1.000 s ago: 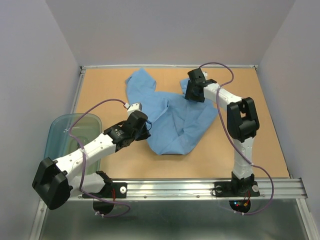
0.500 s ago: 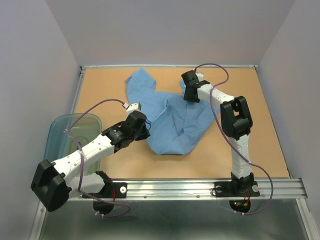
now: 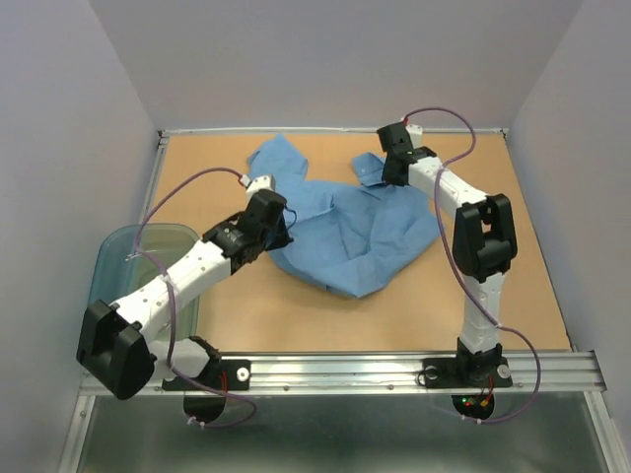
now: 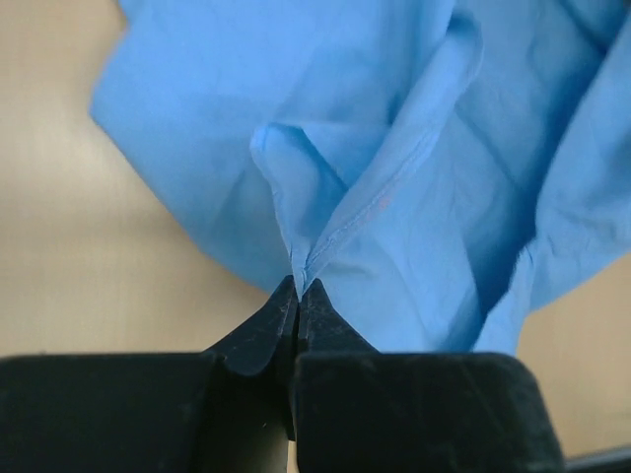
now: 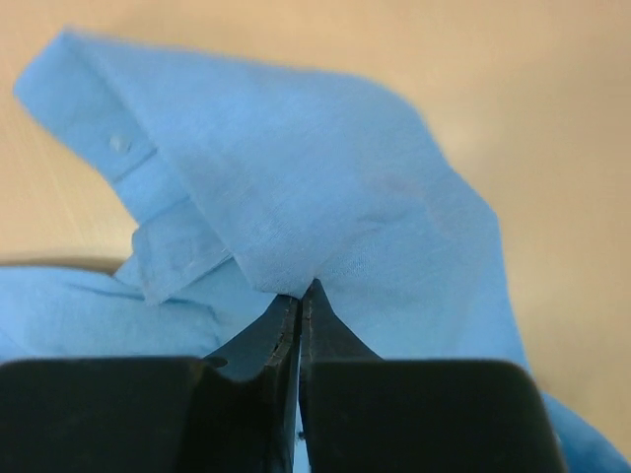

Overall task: Fold and stack the long sleeve shirts
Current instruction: Flatten the shirt out

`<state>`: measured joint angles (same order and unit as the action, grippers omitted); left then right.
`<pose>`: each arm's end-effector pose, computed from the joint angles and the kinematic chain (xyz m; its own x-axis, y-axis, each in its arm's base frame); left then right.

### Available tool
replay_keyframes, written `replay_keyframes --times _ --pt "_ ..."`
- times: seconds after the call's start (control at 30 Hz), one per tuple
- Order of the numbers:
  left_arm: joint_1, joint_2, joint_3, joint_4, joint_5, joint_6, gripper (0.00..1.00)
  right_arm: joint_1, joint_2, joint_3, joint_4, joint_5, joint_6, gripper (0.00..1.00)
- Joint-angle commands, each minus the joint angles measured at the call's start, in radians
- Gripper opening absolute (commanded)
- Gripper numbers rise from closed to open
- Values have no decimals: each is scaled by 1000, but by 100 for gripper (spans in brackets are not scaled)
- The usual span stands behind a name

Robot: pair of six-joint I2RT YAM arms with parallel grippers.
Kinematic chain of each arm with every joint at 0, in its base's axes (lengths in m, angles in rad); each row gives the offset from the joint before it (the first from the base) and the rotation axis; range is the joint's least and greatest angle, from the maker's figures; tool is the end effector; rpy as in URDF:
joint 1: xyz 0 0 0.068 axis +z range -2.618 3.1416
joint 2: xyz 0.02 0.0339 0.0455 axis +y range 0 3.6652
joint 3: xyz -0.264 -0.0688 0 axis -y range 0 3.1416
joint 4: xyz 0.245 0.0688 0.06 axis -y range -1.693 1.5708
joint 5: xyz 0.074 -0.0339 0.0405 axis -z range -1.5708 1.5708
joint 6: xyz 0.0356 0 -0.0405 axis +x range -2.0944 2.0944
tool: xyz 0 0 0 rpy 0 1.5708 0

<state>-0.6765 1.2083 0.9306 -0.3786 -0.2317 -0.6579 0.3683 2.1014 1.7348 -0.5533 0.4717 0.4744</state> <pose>0.2114 -0.1592 0.2846 -0.6623 -0.2314 -0.7126 0.0790 0.9242 -0.3736 0.4423 0.1534 0.2253 -0.6894 0.1701 -0.7041 0.2822 0.9583 -0.0448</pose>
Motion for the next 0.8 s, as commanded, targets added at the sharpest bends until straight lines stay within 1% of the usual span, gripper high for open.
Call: replay_keyframes --times 0.0,0.03,0.07,0.1,0.13,0.17,0.2,0.23,0.27,0.3,0.33,0.37,0.4,0.43,0.47,0.5,0.53,0.57,0.6,0.63,0.67,0.7,0.77 --pt "126 92 230 70 35 132 0 -115 -127 86 9 -14 -33 1" --pt "185 168 290 75 51 145 0 -135 -132 107 7 -33 -37 0" --pt "204 213 359 75 58 156 0 -156 -139 136 4 -47 -42 1" --pt "221 261 520 70 66 179 0 -193 -138 164 -6 -68 -49 1" --pt "232 314 616 44 86 187 0 -210 -135 236 -13 -76 -63 1" --pt "253 424 716 24 98 193 0 -242 -132 274 -22 -87 -68 0" --pt "261 483 934 -11 120 196 0 -258 -121 360 -40 -111 -74 1" --pt "268 541 1052 -34 132 195 0 -273 -118 400 -45 -125 -74 1" --pt "278 660 1171 -55 146 189 0 -302 -116 435 -48 -140 -72 1" --pt "294 718 1409 -83 161 181 0 -316 -119 480 -48 -175 -71 0" --pt "305 770 1520 -82 199 170 0 -330 -118 515 -48 -186 -65 1" --pt "324 848 1665 -36 224 143 0 -351 -121 598 -46 -215 -63 1" --pt "337 865 1686 -36 257 120 0 -361 -123 638 -46 -216 -60 1" --pt "348 844 1673 81 323 74 0 -364 -127 722 -45 -238 -62 1" --pt "359 812 1566 157 350 49 0 -364 -135 753 -39 -248 -60 0" --pt "370 771 1565 244 380 37 0 -364 -144 779 -31 -257 -63 0" --pt "383 682 1421 429 414 34 0 -364 -182 796 -16 -268 -71 0" --pt "390 647 1366 504 422 56 0 -364 -210 796 4 -271 -77 1" --pt "393 617 1319 585 434 90 0 -364 -252 748 59 -266 -77 0" --pt "394 593 1315 596 452 133 0 -364 -297 697 102 -266 -80 1" --pt "396 555 1317 601 459 159 0 -364 -404 640 148 -263 -76 1" --pt "400 536 1308 621 494 184 0 -364 -458 500 250 -260 -71 0" --pt "417 478 1280 638 534 181 0 -364 -564 377 338 -268 -71 0"
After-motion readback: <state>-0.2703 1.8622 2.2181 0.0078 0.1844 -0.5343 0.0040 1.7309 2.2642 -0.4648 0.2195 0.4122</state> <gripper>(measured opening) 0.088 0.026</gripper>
